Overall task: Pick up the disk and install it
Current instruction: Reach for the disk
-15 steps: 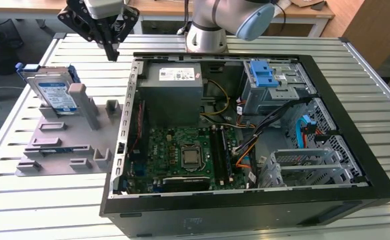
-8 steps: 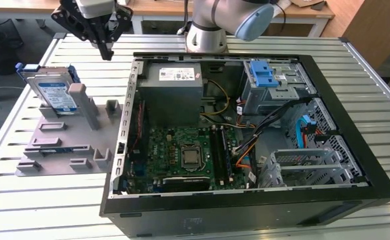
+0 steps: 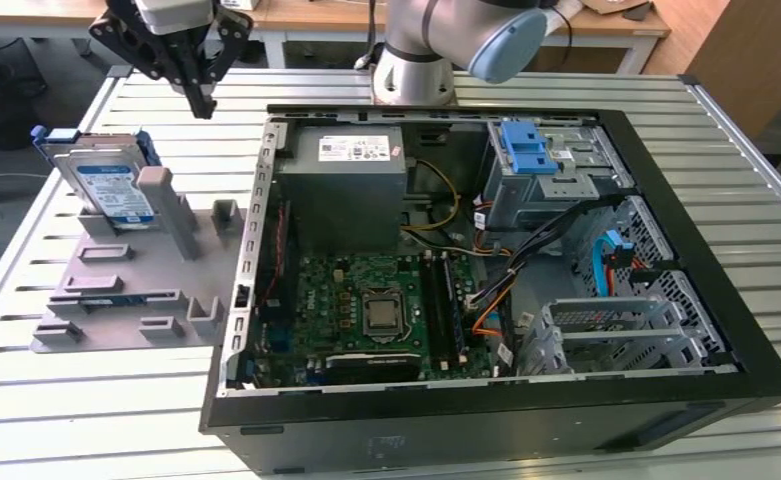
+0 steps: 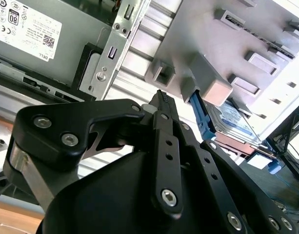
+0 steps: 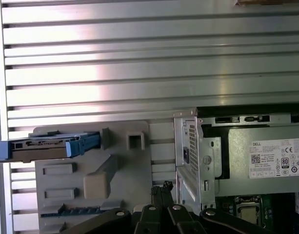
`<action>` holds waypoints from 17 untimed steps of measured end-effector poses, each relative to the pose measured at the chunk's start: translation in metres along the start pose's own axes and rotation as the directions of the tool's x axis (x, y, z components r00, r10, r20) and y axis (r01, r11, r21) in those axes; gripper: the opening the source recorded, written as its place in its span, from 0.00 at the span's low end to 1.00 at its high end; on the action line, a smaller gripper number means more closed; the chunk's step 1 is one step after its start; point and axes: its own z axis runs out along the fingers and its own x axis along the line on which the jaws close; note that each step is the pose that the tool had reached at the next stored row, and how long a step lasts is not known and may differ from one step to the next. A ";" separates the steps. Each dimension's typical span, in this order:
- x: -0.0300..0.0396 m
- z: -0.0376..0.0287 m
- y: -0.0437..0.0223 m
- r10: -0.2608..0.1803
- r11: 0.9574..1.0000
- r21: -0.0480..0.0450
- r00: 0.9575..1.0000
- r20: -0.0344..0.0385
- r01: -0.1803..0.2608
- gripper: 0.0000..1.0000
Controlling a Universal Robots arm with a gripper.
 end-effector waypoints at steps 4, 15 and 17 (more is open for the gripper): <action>0.0044 0.0004 0.0012 0.000 1.000 0.000 1.000 0.000 0.000 0.11; 0.0173 0.0011 0.0040 0.000 1.000 0.000 1.000 0.000 0.000 0.11; 0.0194 0.0013 0.0044 0.000 1.000 0.000 1.000 0.000 0.000 0.11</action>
